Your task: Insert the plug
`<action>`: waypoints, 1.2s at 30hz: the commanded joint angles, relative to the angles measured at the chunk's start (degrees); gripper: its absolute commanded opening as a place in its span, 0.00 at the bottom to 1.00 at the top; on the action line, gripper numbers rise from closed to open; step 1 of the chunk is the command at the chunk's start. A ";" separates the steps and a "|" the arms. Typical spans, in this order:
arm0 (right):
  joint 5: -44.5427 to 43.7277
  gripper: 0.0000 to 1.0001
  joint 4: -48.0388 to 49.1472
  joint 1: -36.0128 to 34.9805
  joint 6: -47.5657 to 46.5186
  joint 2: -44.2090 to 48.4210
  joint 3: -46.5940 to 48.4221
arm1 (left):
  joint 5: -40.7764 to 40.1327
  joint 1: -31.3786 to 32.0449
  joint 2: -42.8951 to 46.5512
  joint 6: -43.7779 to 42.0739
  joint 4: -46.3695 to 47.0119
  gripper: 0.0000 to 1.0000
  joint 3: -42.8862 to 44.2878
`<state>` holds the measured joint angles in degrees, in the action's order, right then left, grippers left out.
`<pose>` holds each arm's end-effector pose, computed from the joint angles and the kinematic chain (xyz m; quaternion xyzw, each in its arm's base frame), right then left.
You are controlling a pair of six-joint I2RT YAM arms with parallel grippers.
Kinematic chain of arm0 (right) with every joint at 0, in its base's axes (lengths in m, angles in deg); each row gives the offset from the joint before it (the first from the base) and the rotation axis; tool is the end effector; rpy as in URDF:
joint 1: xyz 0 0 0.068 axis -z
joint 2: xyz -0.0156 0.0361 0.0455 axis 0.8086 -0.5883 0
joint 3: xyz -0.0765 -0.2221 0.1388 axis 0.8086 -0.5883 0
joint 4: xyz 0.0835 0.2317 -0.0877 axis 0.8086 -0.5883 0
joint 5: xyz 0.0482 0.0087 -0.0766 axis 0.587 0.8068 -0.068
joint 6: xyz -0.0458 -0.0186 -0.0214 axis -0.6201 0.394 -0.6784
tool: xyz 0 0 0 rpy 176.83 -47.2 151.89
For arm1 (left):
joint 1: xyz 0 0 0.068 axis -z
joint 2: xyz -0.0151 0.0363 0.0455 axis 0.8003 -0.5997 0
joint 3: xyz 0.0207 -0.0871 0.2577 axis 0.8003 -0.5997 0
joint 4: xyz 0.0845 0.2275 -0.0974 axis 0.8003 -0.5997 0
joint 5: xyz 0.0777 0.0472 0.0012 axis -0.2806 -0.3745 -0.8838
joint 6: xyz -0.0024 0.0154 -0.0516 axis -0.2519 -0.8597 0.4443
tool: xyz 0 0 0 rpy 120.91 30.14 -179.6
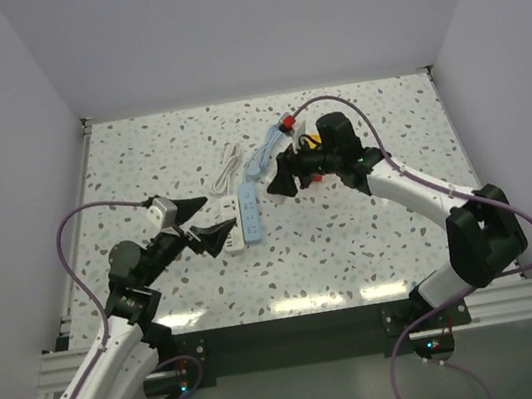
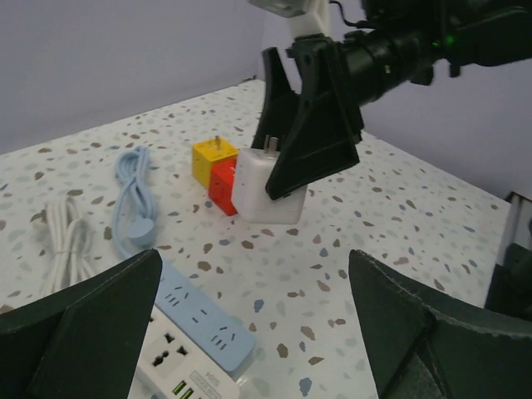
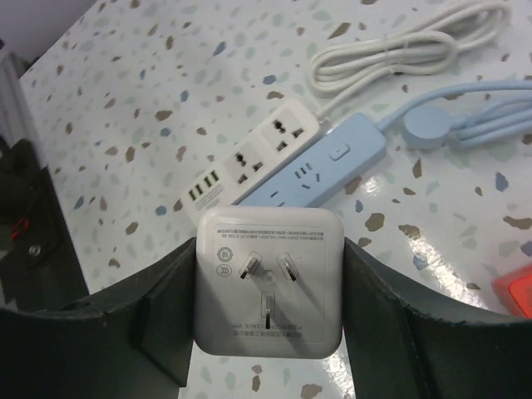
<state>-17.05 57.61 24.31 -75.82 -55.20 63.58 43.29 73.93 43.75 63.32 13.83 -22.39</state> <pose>0.2912 0.1863 0.2759 -0.3011 0.7822 0.3641 0.4062 0.1424 -0.0701 0.2676 0.1844 0.6391 -0.3716 0.6476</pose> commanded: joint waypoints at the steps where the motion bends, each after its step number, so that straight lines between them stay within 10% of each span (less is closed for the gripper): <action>1: 20.58 0.44 -4.30 1.35 -8.89 2.36 2.09 | 16.55 0.41 0.49 -2.16 6.87 1.00 -0.86; 13: 42.12 0.41 -10.97 -0.32 -19.10 5.79 1.56 | 18.70 2.95 -11.10 -2.43 6.88 1.00 3.62; 36: 39.94 0.40 -15.91 -4.19 -23.25 3.59 5.08 | 12.36 15.96 -24.73 -1.28 8.02 1.00 9.51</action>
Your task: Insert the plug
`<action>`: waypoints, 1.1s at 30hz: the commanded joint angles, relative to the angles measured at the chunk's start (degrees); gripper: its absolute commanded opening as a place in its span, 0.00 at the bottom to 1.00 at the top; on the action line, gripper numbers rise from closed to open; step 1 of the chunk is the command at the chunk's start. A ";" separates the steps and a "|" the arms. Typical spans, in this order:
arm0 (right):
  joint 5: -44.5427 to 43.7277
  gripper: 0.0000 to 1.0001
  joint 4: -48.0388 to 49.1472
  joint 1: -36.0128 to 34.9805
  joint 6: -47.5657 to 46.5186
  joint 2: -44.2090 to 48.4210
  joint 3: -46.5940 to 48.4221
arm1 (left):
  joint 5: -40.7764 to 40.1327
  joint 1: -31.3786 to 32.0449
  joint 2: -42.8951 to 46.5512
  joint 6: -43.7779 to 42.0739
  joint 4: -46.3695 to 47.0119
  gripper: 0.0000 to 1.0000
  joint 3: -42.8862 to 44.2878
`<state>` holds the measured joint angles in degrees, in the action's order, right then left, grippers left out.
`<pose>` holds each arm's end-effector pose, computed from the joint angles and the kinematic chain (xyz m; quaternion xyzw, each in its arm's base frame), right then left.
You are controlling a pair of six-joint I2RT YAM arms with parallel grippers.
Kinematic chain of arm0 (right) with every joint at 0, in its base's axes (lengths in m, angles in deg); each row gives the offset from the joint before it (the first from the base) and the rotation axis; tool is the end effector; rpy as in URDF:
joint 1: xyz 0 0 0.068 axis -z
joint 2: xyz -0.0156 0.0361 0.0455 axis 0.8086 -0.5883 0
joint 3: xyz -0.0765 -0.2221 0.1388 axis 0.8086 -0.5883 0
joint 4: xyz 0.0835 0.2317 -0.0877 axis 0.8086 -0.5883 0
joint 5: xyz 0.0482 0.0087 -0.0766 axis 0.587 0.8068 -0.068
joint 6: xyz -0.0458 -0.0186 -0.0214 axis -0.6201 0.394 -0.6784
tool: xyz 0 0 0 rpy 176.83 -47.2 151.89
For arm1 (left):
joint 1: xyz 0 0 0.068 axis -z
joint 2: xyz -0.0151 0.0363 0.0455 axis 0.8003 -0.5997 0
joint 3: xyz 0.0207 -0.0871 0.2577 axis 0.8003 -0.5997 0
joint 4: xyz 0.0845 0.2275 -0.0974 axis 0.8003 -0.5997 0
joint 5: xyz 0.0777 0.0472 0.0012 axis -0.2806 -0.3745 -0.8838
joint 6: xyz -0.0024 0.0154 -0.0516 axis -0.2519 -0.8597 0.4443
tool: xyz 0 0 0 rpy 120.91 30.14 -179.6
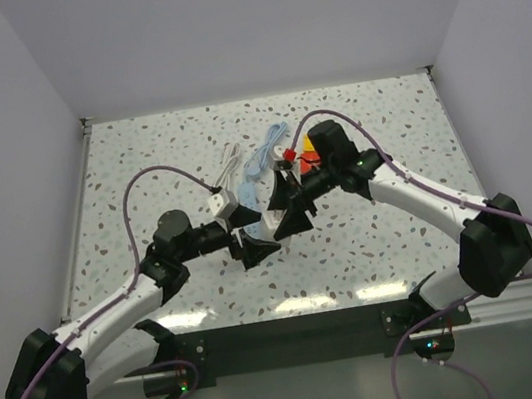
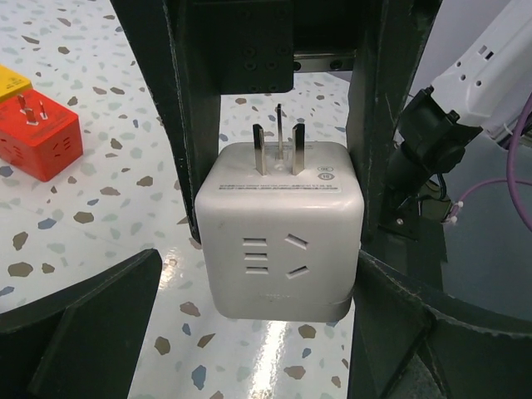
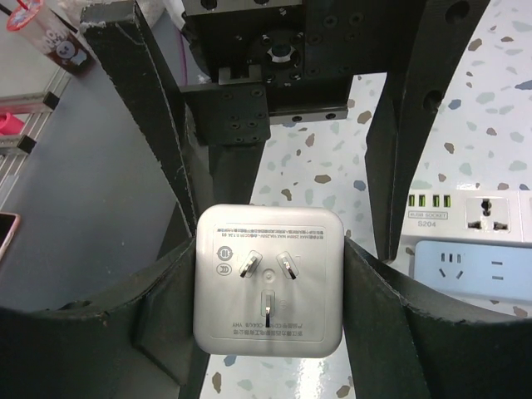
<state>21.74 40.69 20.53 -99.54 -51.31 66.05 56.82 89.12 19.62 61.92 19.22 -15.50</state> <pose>0.2379 0.1968 0.2970 -0.5427 0.5634 0.5535 0.2858 0.1651 -0.1472 0.2485 0.3437 0.6426 -0.4961 0.4720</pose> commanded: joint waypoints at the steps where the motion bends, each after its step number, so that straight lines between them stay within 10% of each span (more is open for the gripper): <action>1: 1.23 0.40 1.01 -0.41 0.47 -0.30 2.52 | -1.52 1.03 -1.56 0.11 2.62 1.00 2.80; 8: 1.32 0.40 0.92 -0.58 0.20 -0.65 2.26 | -2.31 1.65 -4.56 1.17 5.17 0.98 4.29; 19: -0.52 0.65 3.73 -0.67 2.66 -1.79 2.53 | 0.42 2.79 -10.00 3.44 9.47 0.00 4.04; 33: -28.71 0.98 22.00 2.66 20.50 8.73 -5.37 | -10.30 2.36 -8.95 11.97 14.04 0.00 0.17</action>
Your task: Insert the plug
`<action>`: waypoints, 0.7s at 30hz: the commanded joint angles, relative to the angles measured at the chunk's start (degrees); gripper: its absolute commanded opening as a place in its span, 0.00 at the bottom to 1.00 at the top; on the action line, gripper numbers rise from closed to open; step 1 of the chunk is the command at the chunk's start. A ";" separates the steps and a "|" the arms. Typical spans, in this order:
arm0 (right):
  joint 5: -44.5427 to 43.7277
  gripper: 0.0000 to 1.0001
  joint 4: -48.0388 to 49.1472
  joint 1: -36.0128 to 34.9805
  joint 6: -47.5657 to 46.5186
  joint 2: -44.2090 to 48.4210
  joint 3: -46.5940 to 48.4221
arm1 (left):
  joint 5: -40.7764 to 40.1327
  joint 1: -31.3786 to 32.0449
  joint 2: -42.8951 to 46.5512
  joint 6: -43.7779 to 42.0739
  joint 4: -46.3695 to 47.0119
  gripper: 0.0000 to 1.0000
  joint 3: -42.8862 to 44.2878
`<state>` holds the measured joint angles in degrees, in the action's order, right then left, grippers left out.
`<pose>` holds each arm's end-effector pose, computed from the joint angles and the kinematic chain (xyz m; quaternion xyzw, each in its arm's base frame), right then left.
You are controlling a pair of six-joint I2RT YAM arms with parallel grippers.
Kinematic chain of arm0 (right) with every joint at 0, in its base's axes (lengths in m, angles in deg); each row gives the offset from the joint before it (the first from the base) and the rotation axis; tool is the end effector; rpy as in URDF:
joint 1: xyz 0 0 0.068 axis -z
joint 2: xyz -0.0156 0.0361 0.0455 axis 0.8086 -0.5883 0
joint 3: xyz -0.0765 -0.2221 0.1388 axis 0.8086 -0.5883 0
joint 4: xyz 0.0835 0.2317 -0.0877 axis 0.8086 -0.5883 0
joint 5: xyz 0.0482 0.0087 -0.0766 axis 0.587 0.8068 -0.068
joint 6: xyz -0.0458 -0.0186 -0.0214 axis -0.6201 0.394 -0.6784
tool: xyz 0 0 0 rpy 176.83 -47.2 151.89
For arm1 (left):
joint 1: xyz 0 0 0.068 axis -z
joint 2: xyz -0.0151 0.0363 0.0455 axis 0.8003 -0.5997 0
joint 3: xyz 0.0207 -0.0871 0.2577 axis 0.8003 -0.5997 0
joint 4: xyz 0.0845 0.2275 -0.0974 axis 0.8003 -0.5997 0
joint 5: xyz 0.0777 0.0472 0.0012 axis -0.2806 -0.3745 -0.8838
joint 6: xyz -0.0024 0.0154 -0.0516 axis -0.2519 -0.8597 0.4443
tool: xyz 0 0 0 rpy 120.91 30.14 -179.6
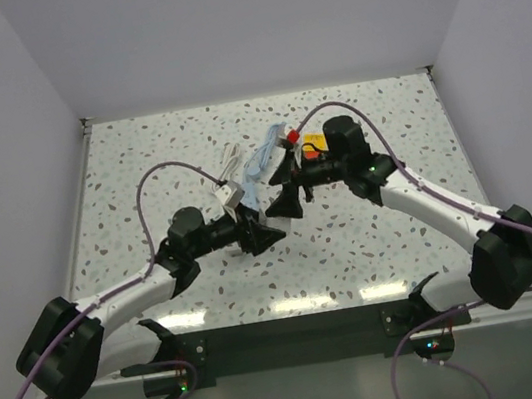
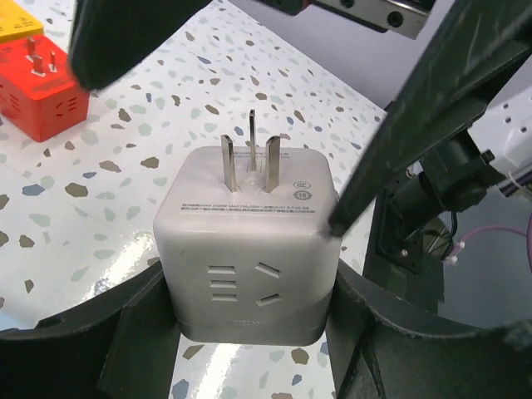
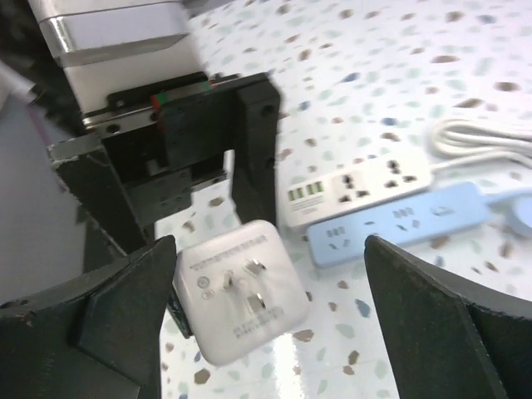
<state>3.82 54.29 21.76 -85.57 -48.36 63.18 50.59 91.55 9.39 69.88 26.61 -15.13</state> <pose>0.2502 0.1903 0.3089 -0.4556 0.6515 0.4707 0.3827 0.1814 -0.1680 0.2255 0.2765 0.6894 -0.5055 0.4390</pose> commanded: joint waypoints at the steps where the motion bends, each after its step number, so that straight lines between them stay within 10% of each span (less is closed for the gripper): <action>1: -15.43 0.98 9.03 1.71 7.15 7.37 -3.39 | -4.52 -0.33 1.28 4.81 7.01 0.00 -0.46; 21: -49.83 0.98 41.02 -10.41 12.16 26.55 -31.44 | -23.32 -1.22 -0.13 34.59 27.83 0.00 -2.40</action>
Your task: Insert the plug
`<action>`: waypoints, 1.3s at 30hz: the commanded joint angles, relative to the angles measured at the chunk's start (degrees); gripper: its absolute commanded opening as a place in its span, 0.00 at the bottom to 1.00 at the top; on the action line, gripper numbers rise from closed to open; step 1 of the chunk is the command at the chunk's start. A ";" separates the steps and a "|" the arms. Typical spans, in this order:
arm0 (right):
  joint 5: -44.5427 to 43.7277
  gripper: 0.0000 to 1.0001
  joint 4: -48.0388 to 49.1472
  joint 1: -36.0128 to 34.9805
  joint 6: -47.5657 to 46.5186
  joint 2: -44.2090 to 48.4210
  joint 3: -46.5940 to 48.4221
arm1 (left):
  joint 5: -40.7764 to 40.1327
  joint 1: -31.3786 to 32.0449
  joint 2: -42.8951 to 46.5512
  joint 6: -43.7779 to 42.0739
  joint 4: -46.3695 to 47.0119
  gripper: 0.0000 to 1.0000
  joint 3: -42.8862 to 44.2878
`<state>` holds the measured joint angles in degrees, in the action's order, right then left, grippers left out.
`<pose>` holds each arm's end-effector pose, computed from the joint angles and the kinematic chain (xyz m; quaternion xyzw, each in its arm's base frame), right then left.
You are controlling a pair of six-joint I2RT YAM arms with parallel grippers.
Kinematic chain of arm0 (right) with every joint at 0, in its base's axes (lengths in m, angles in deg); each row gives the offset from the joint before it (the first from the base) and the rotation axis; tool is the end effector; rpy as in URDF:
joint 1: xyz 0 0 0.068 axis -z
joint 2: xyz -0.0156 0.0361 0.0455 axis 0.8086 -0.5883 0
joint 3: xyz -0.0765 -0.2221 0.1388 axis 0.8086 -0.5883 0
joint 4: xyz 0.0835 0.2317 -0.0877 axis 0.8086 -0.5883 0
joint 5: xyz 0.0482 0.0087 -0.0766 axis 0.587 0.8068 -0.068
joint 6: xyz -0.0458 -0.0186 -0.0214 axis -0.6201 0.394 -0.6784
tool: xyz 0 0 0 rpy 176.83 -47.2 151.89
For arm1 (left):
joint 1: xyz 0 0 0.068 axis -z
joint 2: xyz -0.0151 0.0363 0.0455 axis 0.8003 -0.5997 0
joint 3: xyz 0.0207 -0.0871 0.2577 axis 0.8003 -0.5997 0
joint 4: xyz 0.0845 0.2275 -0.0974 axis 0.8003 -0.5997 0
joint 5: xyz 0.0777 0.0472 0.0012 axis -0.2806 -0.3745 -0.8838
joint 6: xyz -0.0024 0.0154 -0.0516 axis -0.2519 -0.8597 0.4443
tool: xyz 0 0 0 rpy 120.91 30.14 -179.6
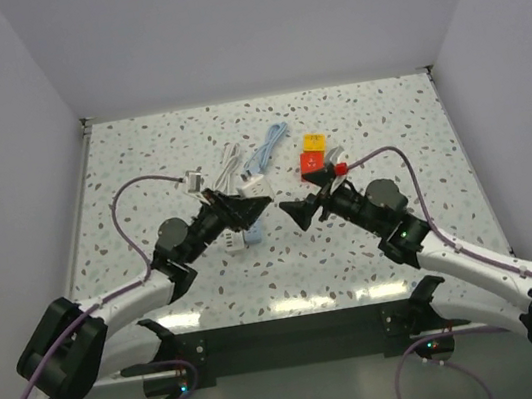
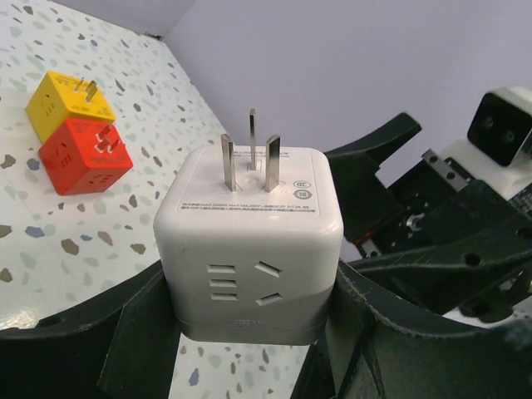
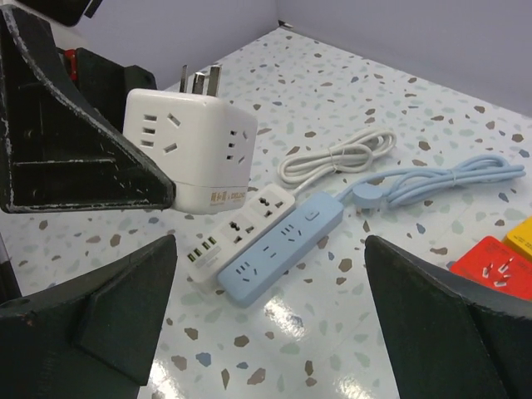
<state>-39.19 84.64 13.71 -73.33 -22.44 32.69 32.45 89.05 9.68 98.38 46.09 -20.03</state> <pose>0.1670 0.1478 0.2853 -0.2394 0.6589 0.3376 0.6282 0.1886 -0.1472 0.2351 0.0011 0.6587 -0.5770 0.4829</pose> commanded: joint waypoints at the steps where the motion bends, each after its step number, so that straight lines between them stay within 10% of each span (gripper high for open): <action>1: -7.78 0.98 11.80 -3.16 -0.60 0.36 -1.38 | -5.80 1.54 -0.76 6.98 8.97 0.00 2.41; 28: -28.53 0.89 36.41 -20.92 -19.06 -11.94 -4.73 | -21.27 16.39 -6.48 25.09 19.53 0.00 1.09; 39: -30.03 0.46 39.23 -21.36 -23.28 -10.45 -5.52 | -20.48 16.83 -6.65 27.38 20.32 0.00 -1.02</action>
<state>-66.27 118.30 -7.77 -94.42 -34.51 26.46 12.23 105.62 3.17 124.80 61.43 -20.31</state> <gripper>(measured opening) 0.691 0.648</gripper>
